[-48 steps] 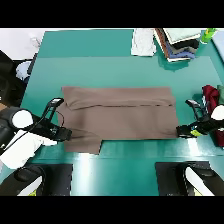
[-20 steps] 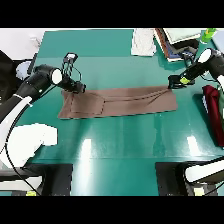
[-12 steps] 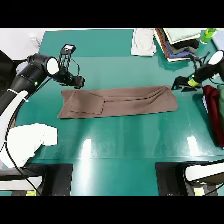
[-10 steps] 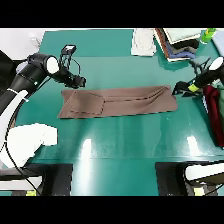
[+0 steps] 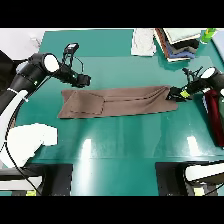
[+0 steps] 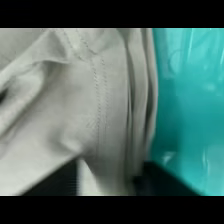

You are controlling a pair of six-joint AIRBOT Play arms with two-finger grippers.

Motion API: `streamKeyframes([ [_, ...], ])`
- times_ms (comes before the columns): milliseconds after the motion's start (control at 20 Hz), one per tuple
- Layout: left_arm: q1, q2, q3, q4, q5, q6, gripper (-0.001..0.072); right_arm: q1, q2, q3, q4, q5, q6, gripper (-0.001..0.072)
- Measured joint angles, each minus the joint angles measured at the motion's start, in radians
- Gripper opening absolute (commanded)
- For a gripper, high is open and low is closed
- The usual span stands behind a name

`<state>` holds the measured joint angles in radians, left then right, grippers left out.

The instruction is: Fold the shirts.

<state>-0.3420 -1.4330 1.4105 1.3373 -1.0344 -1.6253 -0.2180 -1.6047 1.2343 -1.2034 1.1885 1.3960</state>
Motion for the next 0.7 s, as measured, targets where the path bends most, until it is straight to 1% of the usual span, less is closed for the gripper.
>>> streamKeyframes([
  [50, 0.0, -0.002, 0.0, -0.009, 0.0, 0.0, 0.0029, 0.004, -0.004, -0.003, 0.008, -0.001, -0.001, 0.0022],
  [200, -0.015, -0.024, -0.001, -0.037, 0.008, 0.002, 0.0029, 0.01, 0.007, -0.008, 0.002, -0.008, -0.008, 0.0022],
  [400, -0.095, -0.102, 0.002, -0.059, 0.056, 0.003, 0.0028, 0.014, 0.076, 0.013, -0.006, 0.011, -0.011, 0.002],
  [700, -0.23, -0.285, 0.105, -0.105, 0.114, 0.01, 0.0028, 0.097, 0.181, 0.195, 0.011, 0.149, -0.008, 0.002],
])
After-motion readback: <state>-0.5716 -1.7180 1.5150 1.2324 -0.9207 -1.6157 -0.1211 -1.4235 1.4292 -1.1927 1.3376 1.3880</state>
